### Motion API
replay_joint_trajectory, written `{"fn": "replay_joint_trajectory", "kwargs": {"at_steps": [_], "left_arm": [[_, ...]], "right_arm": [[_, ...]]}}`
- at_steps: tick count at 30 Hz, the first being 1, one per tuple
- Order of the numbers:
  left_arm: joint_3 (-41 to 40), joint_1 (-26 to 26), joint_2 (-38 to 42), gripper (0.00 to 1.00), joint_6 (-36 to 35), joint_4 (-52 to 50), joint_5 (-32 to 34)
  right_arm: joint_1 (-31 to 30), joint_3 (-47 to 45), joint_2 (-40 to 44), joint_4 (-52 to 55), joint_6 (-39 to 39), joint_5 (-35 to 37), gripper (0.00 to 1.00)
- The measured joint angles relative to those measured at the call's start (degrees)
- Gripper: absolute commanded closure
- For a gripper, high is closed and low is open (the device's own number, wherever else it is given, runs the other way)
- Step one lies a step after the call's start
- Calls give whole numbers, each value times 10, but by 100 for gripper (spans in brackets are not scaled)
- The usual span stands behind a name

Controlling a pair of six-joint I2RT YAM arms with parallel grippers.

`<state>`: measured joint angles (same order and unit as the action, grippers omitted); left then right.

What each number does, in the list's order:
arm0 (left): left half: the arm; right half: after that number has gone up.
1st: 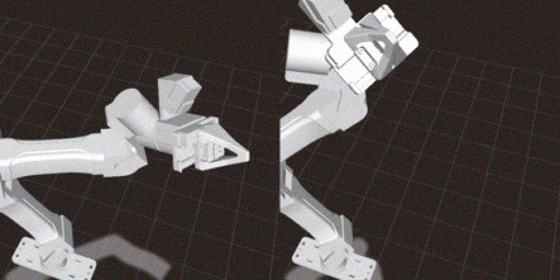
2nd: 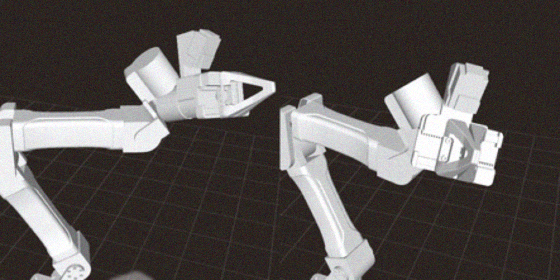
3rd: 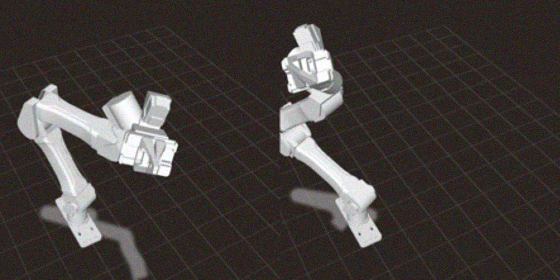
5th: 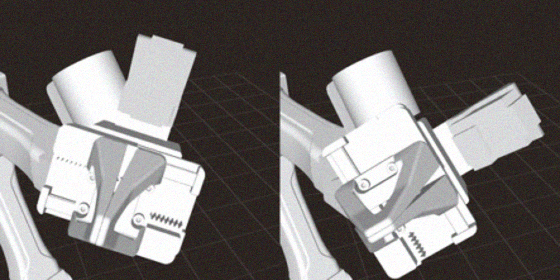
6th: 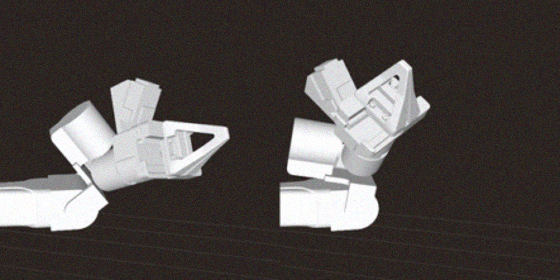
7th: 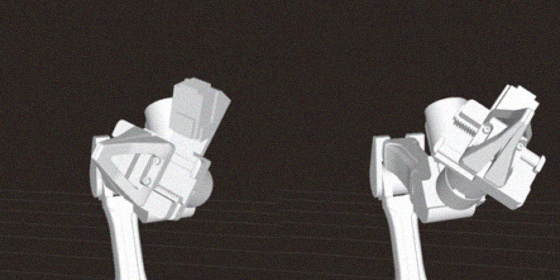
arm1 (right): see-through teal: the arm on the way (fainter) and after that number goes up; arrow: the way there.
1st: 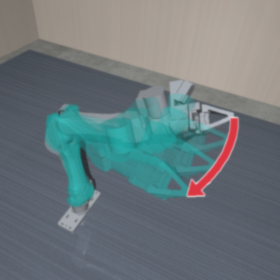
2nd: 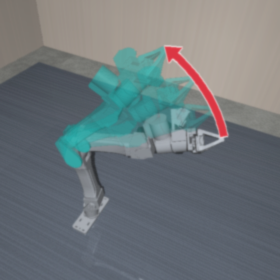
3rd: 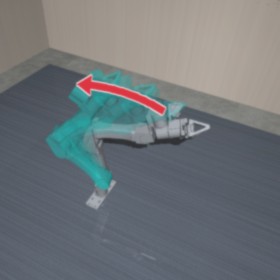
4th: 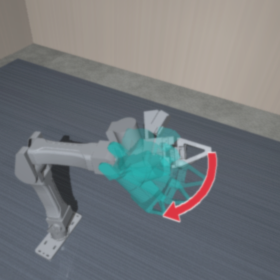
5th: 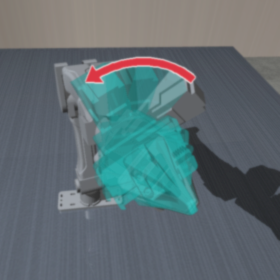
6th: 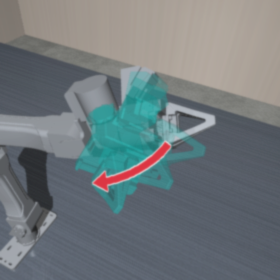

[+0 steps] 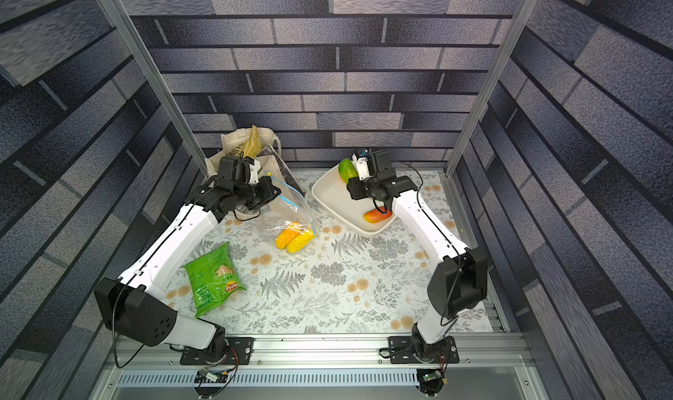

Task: Place the mango in a zip-top bag and seal the zipper
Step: Place the mango in the zipper food storage bag.

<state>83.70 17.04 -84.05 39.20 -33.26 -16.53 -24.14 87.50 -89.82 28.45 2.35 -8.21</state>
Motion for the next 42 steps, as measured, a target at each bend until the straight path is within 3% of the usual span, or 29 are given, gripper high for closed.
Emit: {"fn": "replay_joint_trajectory", "kwargs": {"at_steps": [5, 9, 15, 25, 33, 37, 42], "left_arm": [[0, 0, -9, 100, 2, 10, -2], [2, 0, -14, 100, 4, 16, -3], [2, 1, -14, 100, 9, 26, -10], [5, 1, -14, 100, 8, 31, -22], [6, 1, -14, 100, 8, 31, -32], [7, 1, -14, 100, 8, 32, -37], [7, 1, -9, 100, 8, 34, -41]], "right_arm": [[-77, -49, 68, -41, -35, -82, 88], [-126, -42, 42, -29, -65, -117, 88], [-140, 30, -42, 25, -95, -118, 88], [-165, 238, -166, 182, -164, -29, 80], [-175, 327, -217, 285, -192, 73, 78], [-182, 381, -244, 327, -196, 109, 67], [-208, 460, -287, 371, -213, 150, 62]]}}
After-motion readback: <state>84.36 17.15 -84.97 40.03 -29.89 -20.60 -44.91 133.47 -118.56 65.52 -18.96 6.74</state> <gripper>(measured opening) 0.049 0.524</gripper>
